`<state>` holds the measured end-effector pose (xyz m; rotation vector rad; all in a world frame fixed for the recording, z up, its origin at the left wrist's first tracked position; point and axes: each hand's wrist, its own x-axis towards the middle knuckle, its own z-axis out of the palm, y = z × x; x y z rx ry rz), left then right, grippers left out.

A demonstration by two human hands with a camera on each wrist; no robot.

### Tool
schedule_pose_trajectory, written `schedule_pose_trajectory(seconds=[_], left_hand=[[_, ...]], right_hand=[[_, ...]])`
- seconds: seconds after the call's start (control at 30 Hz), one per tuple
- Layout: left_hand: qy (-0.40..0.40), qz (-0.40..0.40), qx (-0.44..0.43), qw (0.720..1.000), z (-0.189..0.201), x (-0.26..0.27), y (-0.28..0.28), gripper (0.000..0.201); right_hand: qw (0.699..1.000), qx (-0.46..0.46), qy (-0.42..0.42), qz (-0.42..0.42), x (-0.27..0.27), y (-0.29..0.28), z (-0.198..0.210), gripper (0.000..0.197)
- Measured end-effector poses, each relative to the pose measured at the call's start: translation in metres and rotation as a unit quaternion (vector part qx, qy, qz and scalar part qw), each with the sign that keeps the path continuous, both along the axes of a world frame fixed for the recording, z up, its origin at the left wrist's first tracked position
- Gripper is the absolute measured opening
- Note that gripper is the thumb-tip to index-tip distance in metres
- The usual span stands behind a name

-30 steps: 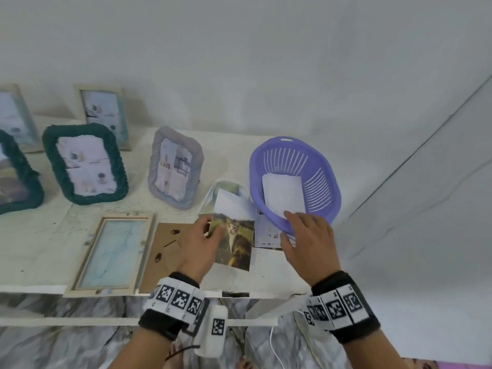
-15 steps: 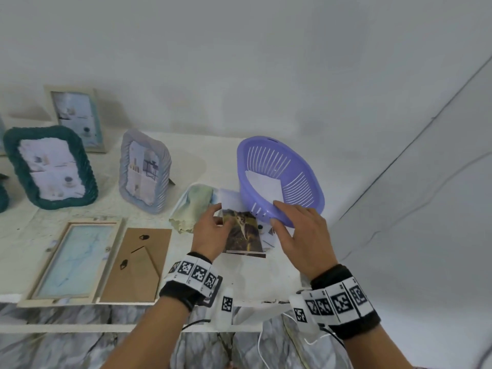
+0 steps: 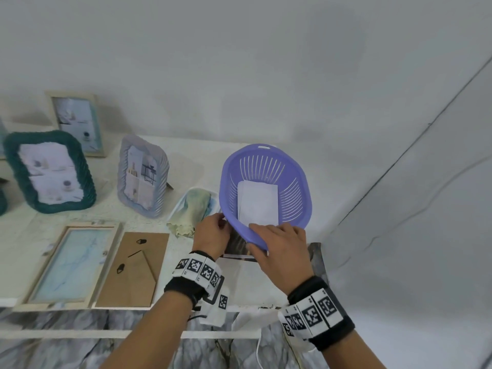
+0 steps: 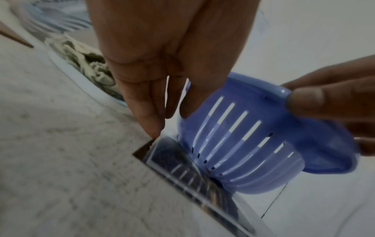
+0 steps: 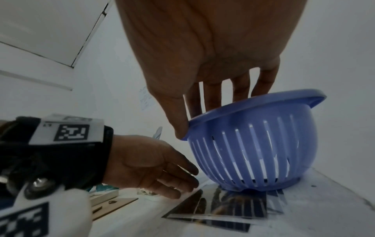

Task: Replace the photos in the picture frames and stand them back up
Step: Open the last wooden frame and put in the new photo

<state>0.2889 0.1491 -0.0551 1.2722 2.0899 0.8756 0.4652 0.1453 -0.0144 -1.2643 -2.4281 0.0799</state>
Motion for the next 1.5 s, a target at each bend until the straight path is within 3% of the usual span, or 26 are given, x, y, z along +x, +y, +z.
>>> schedule_pose_trajectory(seconds=[0.07, 0.2, 0.27, 0.33, 0.43, 0.63, 0.77, 0.93, 1.03, 1.3, 1.5], left_hand=[[-0.008, 0.018, 0.018, 1.0, -0.001, -0.006, -0.004, 0.018], [-0.201, 0.074, 0.097, 0.972, 0.012, -0.014, -0.011, 0.015], [-0.255, 0.067, 0.108, 0.959, 0.02, -0.015, -0.011, 0.019], [-0.274, 0.056, 0.105, 0.954, 0.023, -0.017, -0.008, 0.03], [-0.287, 0.047, 0.106, 0.951, 0.022, -0.02, -0.005, 0.04], [-0.3, 0.034, 0.117, 0.946, 0.024, -0.023, -0.003, 0.044], [-0.314, 0.033, 0.116, 0.942, 0.025, -0.024, -0.005, 0.042], [-0.321, 0.026, 0.108, 0.941, 0.026, -0.026, -0.004, 0.04], [-0.316, 0.02, 0.106, 0.943, 0.028, -0.026, -0.005, 0.039], [-0.311, 0.008, 0.102, 0.945, 0.031, -0.028, -0.007, 0.043], [-0.281, -0.004, 0.101, 0.954, 0.03, -0.032, -0.006, 0.043]], right_hand=[[1.0, -0.011, -0.02, 0.003, -0.002, -0.001, 0.003, 0.032], [0.996, -0.079, -0.013, 0.027, 0.0, 0.007, 0.016, 0.039], [0.987, -0.156, 0.016, 0.036, 0.003, 0.017, 0.029, 0.04], [0.977, -0.211, 0.034, 0.03, 0.002, 0.033, 0.049, 0.036], [0.975, -0.221, 0.014, 0.014, -0.007, 0.065, 0.079, 0.033], [0.965, -0.216, -0.148, -0.013, -0.047, 0.14, 0.106, 0.042], [0.933, -0.234, -0.271, -0.023, -0.082, 0.177, 0.084, 0.047], [0.892, -0.208, -0.401, 0.011, -0.101, 0.216, 0.016, 0.056], [0.885, -0.227, -0.405, 0.02, -0.11, 0.21, 0.006, 0.062], [0.915, -0.194, -0.353, -0.037, -0.106, 0.195, 0.008, 0.094], [0.934, -0.169, -0.308, -0.068, -0.104, 0.188, 0.039, 0.043]])
